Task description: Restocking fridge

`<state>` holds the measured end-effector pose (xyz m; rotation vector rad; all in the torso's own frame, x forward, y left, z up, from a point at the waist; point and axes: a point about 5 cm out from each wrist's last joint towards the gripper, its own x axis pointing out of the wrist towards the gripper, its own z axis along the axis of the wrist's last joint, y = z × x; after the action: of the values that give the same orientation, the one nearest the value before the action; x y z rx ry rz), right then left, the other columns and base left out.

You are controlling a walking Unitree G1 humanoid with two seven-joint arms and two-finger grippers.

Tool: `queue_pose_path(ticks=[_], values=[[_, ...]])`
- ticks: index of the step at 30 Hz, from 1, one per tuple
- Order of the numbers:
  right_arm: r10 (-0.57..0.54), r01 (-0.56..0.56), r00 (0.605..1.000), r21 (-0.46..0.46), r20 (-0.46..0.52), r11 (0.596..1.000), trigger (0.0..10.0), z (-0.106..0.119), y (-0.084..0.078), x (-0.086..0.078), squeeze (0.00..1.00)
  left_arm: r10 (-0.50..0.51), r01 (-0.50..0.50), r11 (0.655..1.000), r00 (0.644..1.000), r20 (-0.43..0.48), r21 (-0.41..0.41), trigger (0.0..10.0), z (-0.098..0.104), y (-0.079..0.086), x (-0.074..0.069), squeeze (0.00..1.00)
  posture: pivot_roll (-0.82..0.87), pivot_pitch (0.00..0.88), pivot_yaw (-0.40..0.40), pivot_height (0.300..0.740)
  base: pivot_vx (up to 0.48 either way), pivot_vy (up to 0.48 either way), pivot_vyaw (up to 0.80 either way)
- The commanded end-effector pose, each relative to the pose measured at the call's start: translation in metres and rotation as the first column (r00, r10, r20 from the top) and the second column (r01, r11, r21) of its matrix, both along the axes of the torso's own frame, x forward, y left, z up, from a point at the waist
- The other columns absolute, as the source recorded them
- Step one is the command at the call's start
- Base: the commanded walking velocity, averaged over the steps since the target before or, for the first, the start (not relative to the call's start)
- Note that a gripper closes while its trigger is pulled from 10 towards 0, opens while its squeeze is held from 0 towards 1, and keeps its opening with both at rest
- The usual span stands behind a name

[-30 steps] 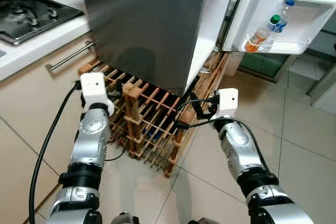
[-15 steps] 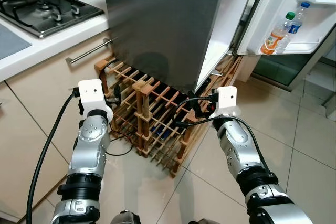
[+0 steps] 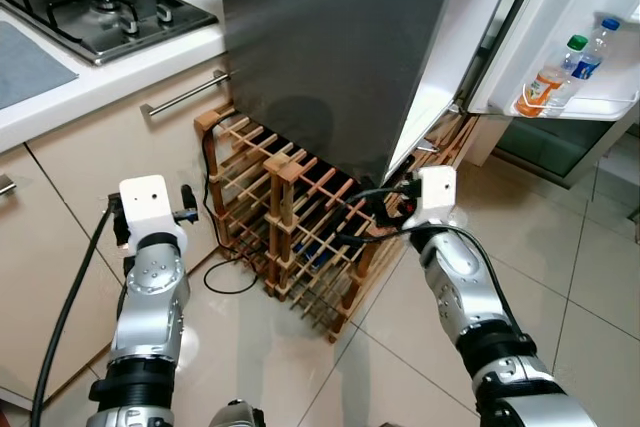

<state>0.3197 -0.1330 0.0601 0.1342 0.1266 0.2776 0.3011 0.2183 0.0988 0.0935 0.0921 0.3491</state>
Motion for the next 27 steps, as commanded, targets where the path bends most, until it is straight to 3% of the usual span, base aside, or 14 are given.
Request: queue_pose_path(ticks=[1,4,6,14,17,20,22,24,27], values=[[-0.021,0.021,1.000,-0.010,-0.003,1.000,10.0,-0.001,-0.006,0.000,0.00,-0.047,0.047,0.999,0.999,0.024,0.015,10.0,0.005,-0.008,0.001,0.00,-0.02,0.000,-0.074,0.740,0.000,0.000,0.00],[-0.013,0.017,0.999,-0.097,0.034,0.995,10.0,0.003,-0.002,0.002,0.00,-0.142,0.132,0.988,0.981,0.134,0.085,10.0,0.032,-0.022,0.010,0.00,-0.02,0.000,-0.062,0.740,0.000,0.000,0.00],[-0.021,0.024,0.999,-0.090,0.035,0.996,10.0,0.005,0.000,0.004,0.00,-0.175,0.167,0.984,0.973,0.149,0.067,10.0,0.037,-0.026,0.013,0.00,-0.02,0.000,-0.063,0.740,0.000,0.000,0.00],[-0.012,0.015,0.999,-0.077,0.046,0.997,10.0,0.010,0.007,0.009,0.00,-0.180,0.178,0.984,0.976,0.126,0.028,10.0,0.037,-0.034,0.014,0.00,0.00,0.000,-0.072,0.740,0.000,0.420,0.31],[0.004,0.000,0.998,-0.071,0.057,0.997,10.0,0.013,0.010,0.012,0.00,-0.184,0.183,0.983,0.980,0.075,0.019,10.0,0.029,-0.037,0.014,0.00,0.01,0.000,-0.068,0.740,0.000,0.000,0.49],[-0.047,0.048,0.998,-0.016,0.051,0.999,10.0,0.015,0.003,0.014,0.00,-0.218,0.212,0.970,0.975,0.038,0.117,10.0,0.028,-0.042,0.014,0.00,0.01,0.000,-0.060,0.740,0.000,0.000,0.48],[-0.087,0.087,0.994,0.013,0.061,0.996,10.0,0.015,-0.004,0.013,0.00,-0.280,0.265,0.924,0.960,0.016,0.275,10.0,0.032,-0.043,0.013,0.00,0.01,0.000,-0.024,0.740,0.000,0.000,0.44],[-0.112,0.112,0.992,0.016,0.060,0.994,10.0,0.012,-0.007,0.009,0.00,-0.318,0.297,0.880,0.948,-0.005,0.372,10.0,0.036,-0.039,0.012,0.00,0.01,0.000,0.007,0.740,0.000,0.000,0.44],[-0.140,0.138,0.988,0.035,0.065,0.990,10.0,0.009,-0.007,0.003,0.00,-0.340,0.319,0.867,0.940,-0.014,0.382,10.0,0.046,-0.029,0.013,0.00,0.01,0.000,0.043,0.740,0.000,0.000,0.44]])
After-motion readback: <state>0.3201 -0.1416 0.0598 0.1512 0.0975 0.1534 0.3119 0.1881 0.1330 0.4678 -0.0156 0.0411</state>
